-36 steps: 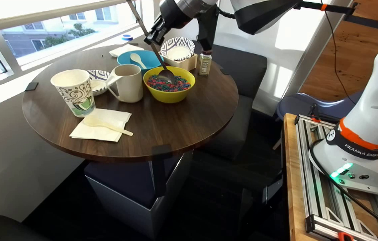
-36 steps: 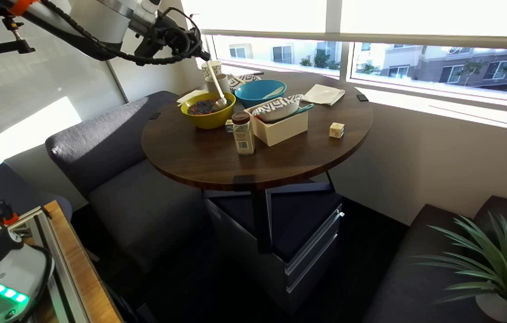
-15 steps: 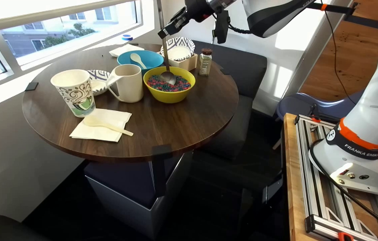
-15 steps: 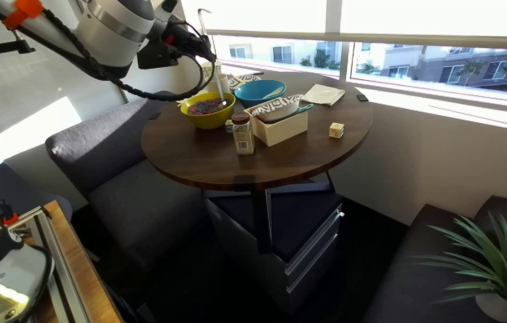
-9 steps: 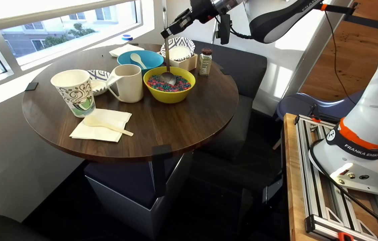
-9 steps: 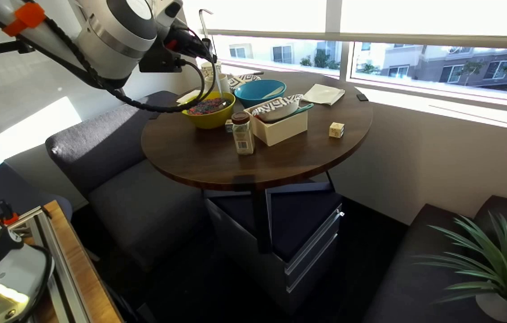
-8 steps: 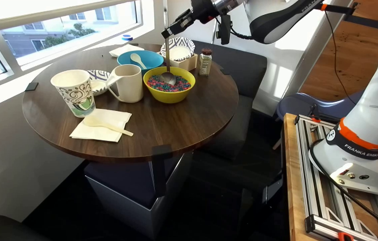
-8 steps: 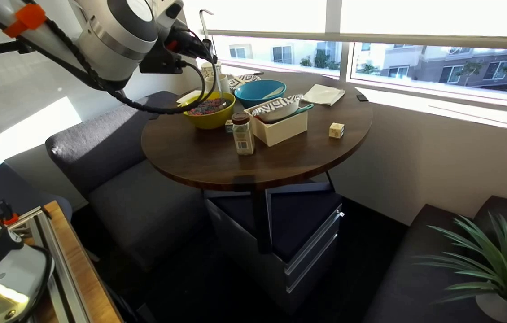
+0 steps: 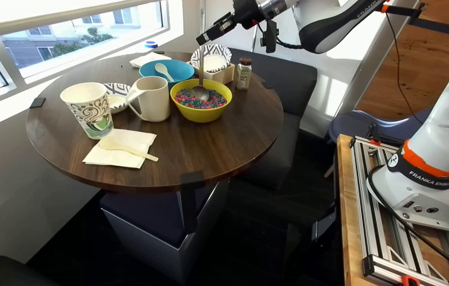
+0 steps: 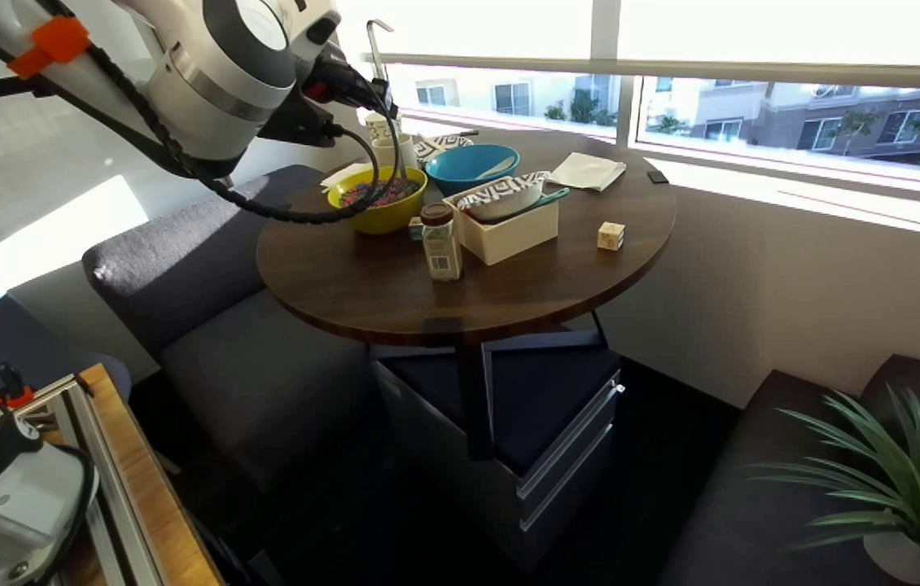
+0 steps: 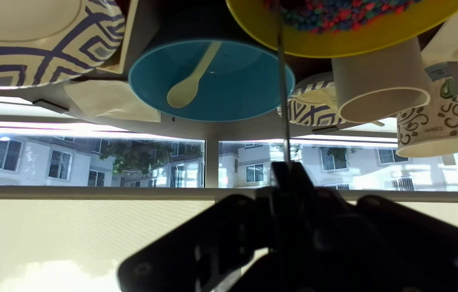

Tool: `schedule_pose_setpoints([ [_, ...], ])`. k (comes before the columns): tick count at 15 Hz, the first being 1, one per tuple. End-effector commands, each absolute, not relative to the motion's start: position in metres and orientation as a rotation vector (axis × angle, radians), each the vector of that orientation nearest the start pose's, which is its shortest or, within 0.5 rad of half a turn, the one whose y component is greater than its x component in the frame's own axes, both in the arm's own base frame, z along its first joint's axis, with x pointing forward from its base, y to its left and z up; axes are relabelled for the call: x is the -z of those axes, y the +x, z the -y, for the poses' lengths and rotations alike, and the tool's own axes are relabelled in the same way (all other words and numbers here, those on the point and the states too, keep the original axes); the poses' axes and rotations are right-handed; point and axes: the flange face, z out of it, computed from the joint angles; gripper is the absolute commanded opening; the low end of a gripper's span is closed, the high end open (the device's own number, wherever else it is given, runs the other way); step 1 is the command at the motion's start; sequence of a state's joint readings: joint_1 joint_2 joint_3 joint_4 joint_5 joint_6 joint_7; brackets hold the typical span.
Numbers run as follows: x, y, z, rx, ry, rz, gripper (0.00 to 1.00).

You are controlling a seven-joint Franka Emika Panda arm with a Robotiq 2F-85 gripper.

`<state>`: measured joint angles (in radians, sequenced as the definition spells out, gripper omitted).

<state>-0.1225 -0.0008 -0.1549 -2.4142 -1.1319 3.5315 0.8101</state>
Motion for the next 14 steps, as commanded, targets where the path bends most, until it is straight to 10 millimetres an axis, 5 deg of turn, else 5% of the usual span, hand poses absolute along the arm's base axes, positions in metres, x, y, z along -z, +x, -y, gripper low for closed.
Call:
schedule_pose_setpoints([
  [1,-0.376,0.483,0.034,1.310,-2.724,0.188,0.01],
  [14,-0.372,0.478,0.079,1.235,-2.589,-0.089,0.01],
])
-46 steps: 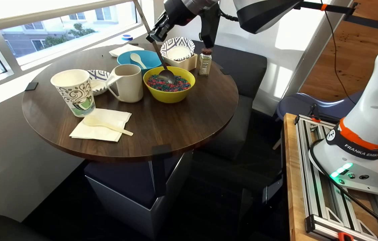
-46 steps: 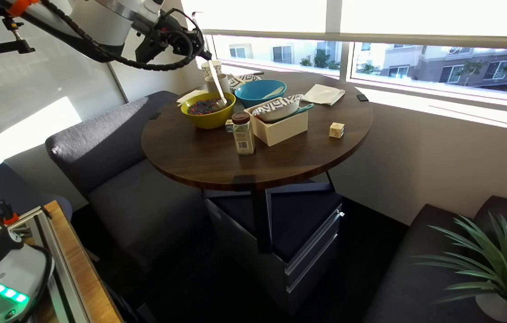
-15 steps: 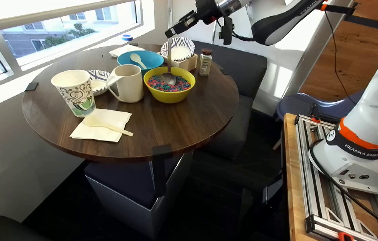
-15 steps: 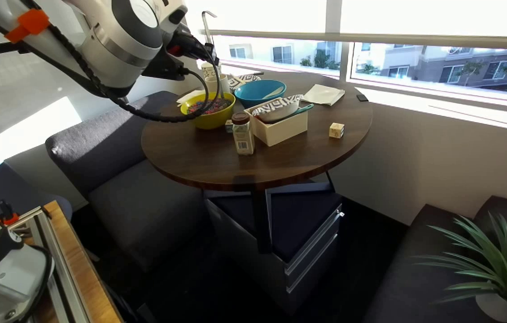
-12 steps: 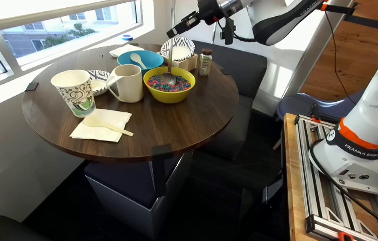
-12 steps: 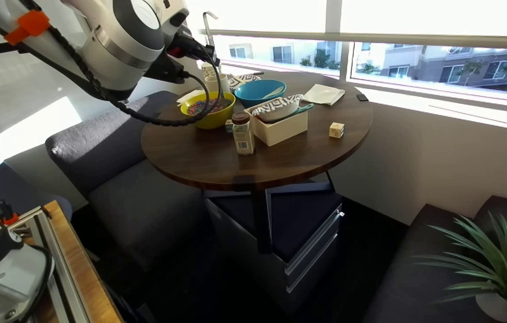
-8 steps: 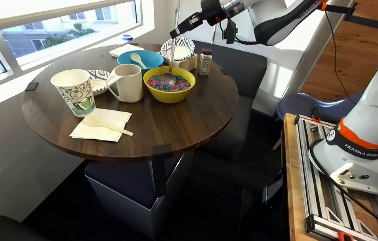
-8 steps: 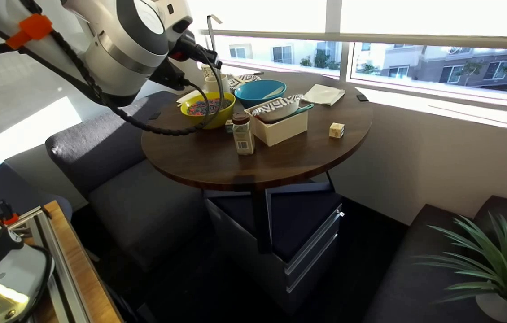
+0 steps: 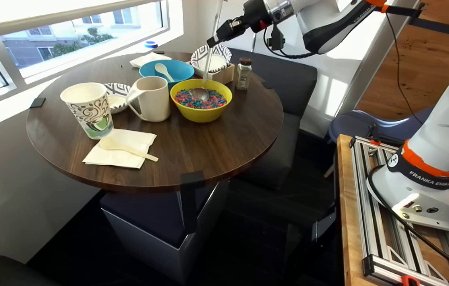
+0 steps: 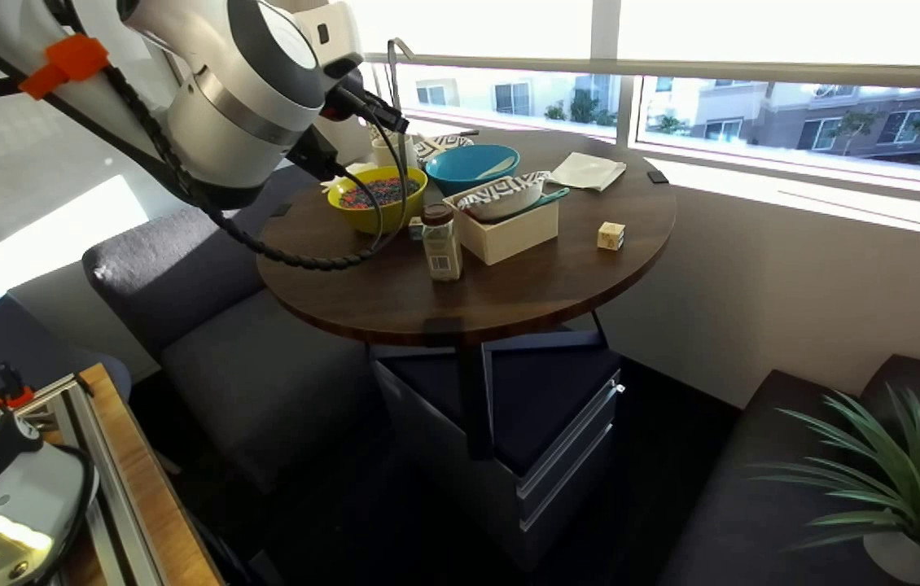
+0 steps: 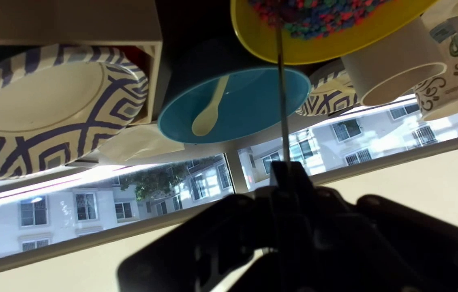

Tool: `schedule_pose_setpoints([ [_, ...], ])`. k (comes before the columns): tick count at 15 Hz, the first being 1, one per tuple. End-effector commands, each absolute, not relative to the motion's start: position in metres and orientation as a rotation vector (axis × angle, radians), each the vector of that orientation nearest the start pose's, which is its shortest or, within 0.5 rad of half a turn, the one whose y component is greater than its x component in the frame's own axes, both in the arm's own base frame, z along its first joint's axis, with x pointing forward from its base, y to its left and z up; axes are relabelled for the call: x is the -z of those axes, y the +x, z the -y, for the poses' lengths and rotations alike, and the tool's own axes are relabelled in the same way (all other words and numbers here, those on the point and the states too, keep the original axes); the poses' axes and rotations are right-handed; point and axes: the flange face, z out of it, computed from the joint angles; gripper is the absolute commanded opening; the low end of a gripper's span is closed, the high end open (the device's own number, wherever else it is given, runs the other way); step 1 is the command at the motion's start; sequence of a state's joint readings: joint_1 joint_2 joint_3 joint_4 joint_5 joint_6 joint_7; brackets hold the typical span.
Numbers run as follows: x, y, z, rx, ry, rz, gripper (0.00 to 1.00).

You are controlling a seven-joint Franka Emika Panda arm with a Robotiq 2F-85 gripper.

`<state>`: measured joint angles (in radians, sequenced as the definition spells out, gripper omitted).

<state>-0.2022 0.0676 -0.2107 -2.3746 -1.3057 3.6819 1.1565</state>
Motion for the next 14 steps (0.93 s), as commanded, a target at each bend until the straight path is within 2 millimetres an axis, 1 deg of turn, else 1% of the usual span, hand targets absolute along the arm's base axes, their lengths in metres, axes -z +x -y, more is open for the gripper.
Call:
schedule_pose_setpoints([
  [1,-0.372,0.478,0.082,1.231,-2.581,-0.098,0.01],
  [5,-0.374,0.478,0.089,1.216,-2.564,-0.114,0.01],
  [6,-0.383,0.480,0.085,1.264,-2.561,-0.124,0.01],
  [7,-0.384,0.481,0.086,1.264,-2.560,-0.127,0.04],
  [13,-0.384,0.481,0.085,1.265,-2.559,-0.125,0.04],
  [14,-0.384,0.481,0.085,1.265,-2.559,-0.125,0.01],
])
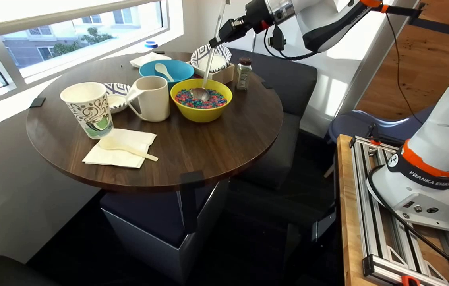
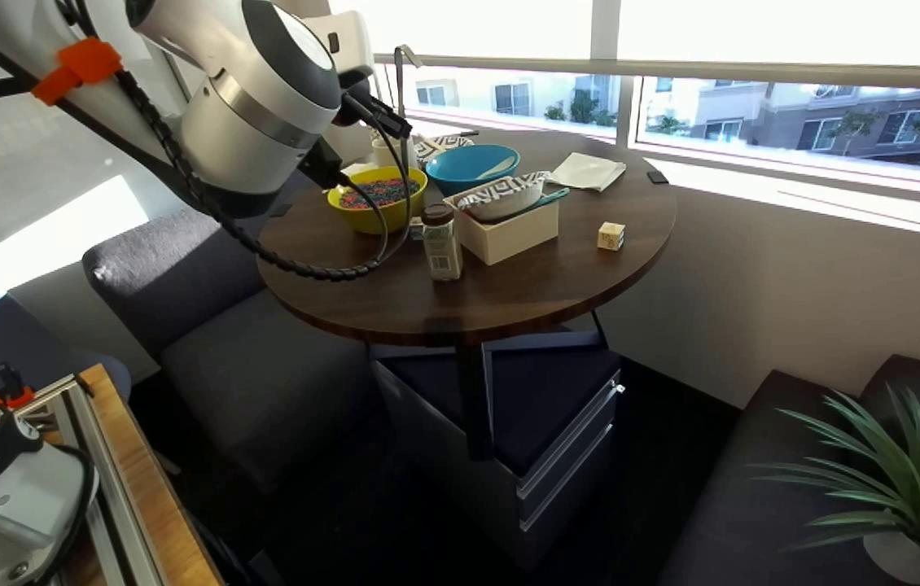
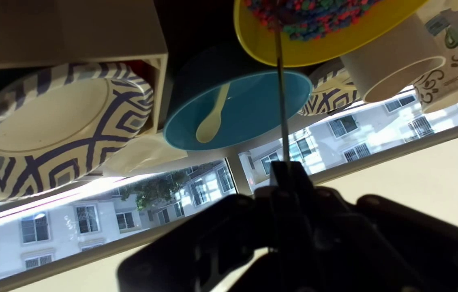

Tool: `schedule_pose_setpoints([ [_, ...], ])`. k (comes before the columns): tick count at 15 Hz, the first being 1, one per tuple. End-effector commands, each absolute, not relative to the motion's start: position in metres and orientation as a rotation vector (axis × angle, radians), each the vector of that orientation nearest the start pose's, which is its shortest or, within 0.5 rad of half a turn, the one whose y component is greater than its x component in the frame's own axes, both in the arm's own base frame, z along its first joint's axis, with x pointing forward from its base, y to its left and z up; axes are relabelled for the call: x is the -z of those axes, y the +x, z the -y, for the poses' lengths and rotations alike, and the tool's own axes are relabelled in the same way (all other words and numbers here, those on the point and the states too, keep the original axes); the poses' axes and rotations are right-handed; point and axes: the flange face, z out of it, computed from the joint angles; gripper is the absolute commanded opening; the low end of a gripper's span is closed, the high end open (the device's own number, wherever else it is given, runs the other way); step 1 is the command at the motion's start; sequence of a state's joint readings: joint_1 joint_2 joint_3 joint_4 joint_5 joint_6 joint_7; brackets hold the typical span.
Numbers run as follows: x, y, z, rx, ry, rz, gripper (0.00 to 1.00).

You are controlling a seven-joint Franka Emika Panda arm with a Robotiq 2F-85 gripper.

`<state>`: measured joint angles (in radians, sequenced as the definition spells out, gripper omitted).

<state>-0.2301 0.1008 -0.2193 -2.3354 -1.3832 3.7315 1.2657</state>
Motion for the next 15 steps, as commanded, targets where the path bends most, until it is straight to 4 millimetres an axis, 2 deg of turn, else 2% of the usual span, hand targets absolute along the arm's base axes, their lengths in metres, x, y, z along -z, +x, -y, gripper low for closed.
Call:
schedule_pose_setpoints([
  [1,-0.385,0.482,0.086,1.264,-2.552,-0.132,0.01],
  [9,-0.390,0.479,0.106,1.245,-2.499,-0.238,0.01],
  [15,-0.393,0.477,0.107,1.185,-2.417,-0.258,0.01],
])
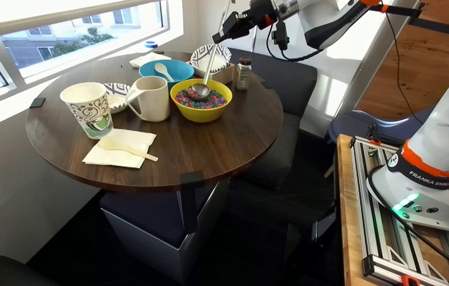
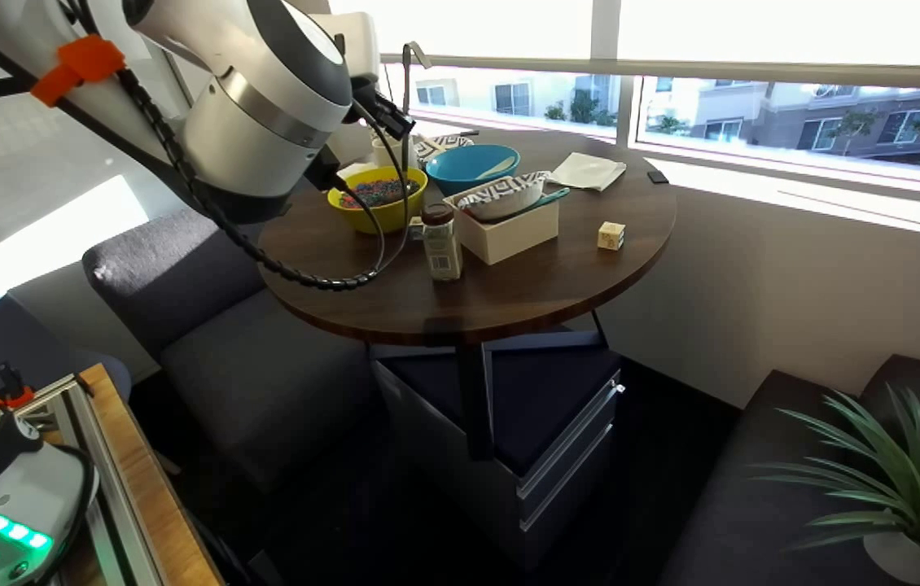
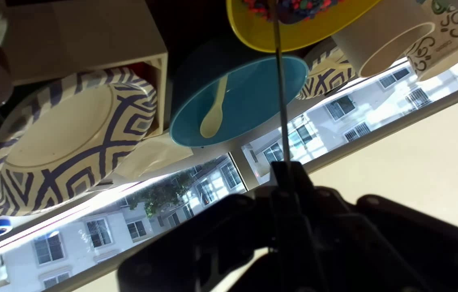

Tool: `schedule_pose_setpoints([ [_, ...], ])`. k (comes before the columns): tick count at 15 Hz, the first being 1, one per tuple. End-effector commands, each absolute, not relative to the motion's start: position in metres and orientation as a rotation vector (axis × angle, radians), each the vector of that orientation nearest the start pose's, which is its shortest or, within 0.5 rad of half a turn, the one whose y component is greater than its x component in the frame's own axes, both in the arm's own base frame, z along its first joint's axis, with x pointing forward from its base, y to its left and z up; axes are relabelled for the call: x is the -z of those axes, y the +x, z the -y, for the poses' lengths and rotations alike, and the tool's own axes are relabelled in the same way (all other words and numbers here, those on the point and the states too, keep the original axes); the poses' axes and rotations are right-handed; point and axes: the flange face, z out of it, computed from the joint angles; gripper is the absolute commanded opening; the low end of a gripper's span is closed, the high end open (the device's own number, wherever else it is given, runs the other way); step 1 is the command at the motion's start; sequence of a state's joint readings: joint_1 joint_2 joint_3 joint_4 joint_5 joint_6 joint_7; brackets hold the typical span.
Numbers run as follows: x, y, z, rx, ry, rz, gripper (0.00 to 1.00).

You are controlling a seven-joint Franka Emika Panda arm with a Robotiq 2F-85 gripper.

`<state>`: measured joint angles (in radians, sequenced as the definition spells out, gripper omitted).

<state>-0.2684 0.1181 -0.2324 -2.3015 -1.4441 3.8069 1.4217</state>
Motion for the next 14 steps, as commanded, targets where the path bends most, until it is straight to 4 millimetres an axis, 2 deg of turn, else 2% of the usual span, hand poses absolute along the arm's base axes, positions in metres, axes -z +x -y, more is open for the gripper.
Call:
schedule_pose_setpoints([
  [1,-0.393,0.477,0.106,1.167,-2.398,-0.272,0.01],
  [9,-0.392,0.487,0.112,1.026,-2.351,-0.365,0.01],
  [14,-0.401,0.494,0.121,0.946,-2.294,-0.374,0.01],
])
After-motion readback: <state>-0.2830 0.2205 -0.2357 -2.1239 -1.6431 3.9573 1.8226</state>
